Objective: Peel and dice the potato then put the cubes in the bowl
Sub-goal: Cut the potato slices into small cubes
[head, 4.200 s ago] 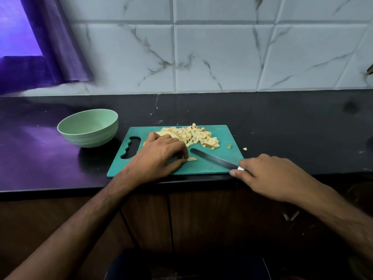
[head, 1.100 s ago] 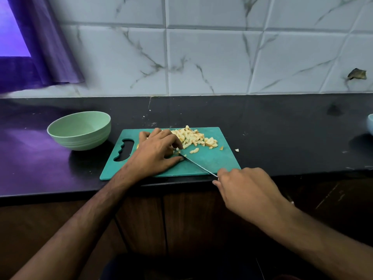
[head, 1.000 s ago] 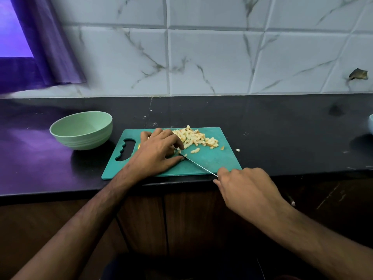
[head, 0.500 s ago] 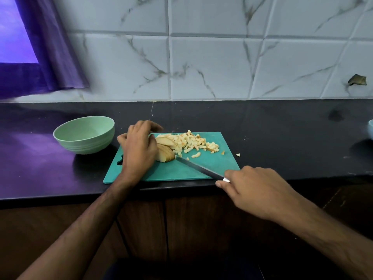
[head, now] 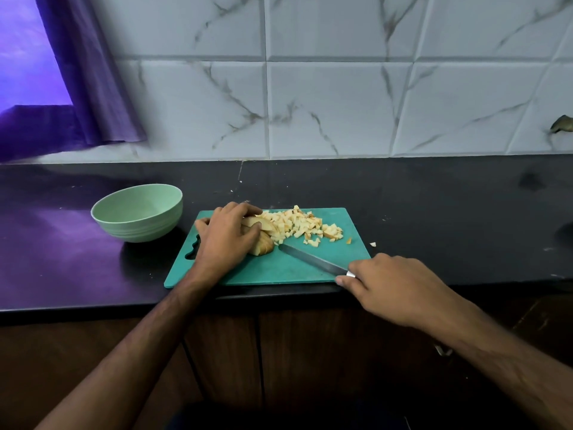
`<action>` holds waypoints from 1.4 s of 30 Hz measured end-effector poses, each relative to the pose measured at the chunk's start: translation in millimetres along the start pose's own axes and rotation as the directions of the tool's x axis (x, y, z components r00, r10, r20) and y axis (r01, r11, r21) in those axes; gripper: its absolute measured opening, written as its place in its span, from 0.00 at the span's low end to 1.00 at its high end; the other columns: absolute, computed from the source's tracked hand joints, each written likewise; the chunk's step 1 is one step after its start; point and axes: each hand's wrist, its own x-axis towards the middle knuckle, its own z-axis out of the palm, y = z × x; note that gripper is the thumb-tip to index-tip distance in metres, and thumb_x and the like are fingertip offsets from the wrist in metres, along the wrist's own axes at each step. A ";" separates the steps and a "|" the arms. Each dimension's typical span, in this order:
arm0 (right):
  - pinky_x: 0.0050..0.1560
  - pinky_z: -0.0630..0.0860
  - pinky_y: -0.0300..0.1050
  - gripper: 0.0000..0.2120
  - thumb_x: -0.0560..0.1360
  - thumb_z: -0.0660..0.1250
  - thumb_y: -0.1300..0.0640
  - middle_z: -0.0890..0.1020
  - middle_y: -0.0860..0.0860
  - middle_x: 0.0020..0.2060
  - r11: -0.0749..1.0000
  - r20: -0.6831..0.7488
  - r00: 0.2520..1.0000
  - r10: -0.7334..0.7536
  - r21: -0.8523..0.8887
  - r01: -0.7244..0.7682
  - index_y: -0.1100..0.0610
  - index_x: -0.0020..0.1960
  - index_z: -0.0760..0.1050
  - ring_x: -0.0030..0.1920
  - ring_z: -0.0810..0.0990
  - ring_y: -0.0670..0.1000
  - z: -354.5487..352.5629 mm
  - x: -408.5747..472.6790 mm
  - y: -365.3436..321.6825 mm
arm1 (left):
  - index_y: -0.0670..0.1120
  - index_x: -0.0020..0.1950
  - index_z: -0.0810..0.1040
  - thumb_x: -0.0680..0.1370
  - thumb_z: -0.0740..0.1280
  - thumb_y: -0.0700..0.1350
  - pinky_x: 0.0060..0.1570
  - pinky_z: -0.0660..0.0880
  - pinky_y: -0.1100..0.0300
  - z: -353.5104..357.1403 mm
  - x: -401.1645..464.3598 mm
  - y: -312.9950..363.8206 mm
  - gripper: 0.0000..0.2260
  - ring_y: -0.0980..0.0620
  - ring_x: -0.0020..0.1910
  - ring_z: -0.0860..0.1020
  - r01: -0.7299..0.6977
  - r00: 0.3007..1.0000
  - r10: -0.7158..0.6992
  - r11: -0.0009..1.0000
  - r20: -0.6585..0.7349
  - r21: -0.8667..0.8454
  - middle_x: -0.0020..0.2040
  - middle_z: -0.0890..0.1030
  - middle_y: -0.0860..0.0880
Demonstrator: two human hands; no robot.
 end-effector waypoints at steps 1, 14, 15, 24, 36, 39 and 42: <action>0.33 0.67 0.42 0.18 0.84 0.49 0.36 0.73 0.45 0.37 1.000 0.001 1.000 -0.004 -0.001 0.004 0.46 0.44 0.67 0.37 0.73 0.44 1.7 1.2 -1.2 | 0.60 0.60 0.79 0.80 0.67 0.53 0.56 0.58 0.51 -0.1 -0.2 0.2 0.09 0.58 0.59 0.71 -0.005 1.000 0.005 1.000 -0.007 -0.001 0.56 0.75 0.62; 0.33 0.68 0.40 0.18 0.84 0.50 0.36 0.76 0.44 0.39 0.999 0.020 0.999 0.042 -0.004 -0.041 0.46 0.47 0.70 0.38 0.76 0.44 1.6 13.0 12.8 | 0.58 0.49 0.82 0.78 0.72 0.51 0.53 0.58 0.55 -5.2 -4.6 5.1 0.02 0.58 0.51 0.75 -0.082 0.980 0.094 0.994 -0.173 0.076 0.49 0.79 0.60; 0.33 0.68 0.40 0.18 0.84 0.50 0.36 0.76 0.44 0.40 0.999 0.018 0.999 0.043 0.001 -0.043 0.46 0.47 0.70 0.38 0.76 0.44 1.0 12.9 14.0 | 0.58 0.49 0.82 0.78 0.72 0.51 0.52 0.57 0.55 -6.4 -4.7 6.1 0.02 0.57 0.51 0.74 -0.089 0.977 0.105 0.992 -0.184 0.090 0.49 0.79 0.60; 0.36 0.71 0.40 0.18 0.84 0.51 0.36 0.77 0.45 0.40 0.997 0.070 0.997 0.033 0.062 -0.038 0.46 0.48 0.71 0.39 0.77 0.45 1.2 8.3 21.8 | 0.58 0.52 0.78 0.77 0.74 0.47 0.55 0.67 0.48 -13.1 -10.5 21.5 0.08 0.60 0.49 0.79 -0.274 0.962 0.266 0.942 -0.069 -0.193 0.48 0.80 0.60; 0.34 0.68 0.42 0.18 0.84 0.50 0.37 0.75 0.44 0.40 0.995 0.011 0.996 0.094 0.027 -0.094 0.47 0.49 0.72 0.40 0.76 0.44 5.1 4.6 30.7 | 0.49 0.56 0.81 0.79 0.64 0.32 0.52 0.75 0.54 -21.4 -15.9 32.4 0.14 0.56 0.49 0.81 -0.356 0.880 0.396 0.915 0.261 -0.187 0.54 0.78 0.56; 0.34 0.68 0.41 0.18 0.84 0.50 0.36 0.76 0.44 0.41 0.995 0.039 0.995 0.089 0.041 -0.091 0.46 0.49 0.71 0.40 0.76 0.44 2.2 1.1 29.4 | 0.48 0.59 0.80 0.79 0.64 0.29 0.49 0.74 0.66 -31.9 -17.2 26.4 0.16 0.55 0.47 0.83 -0.333 0.835 0.451 0.871 0.316 -0.362 0.53 0.79 0.58; 0.36 0.70 0.42 0.19 0.84 0.50 0.36 0.76 0.44 0.41 0.995 0.044 0.995 0.087 0.051 -0.089 0.47 0.49 0.72 0.40 0.77 0.44 1.1 -0.4 27.4 | 0.55 0.60 0.80 0.79 0.71 0.41 0.52 0.71 0.58 -28.3 -18.5 14.1 0.12 0.60 0.51 0.79 -0.452 0.800 0.498 0.867 0.336 -0.208 0.53 0.79 0.61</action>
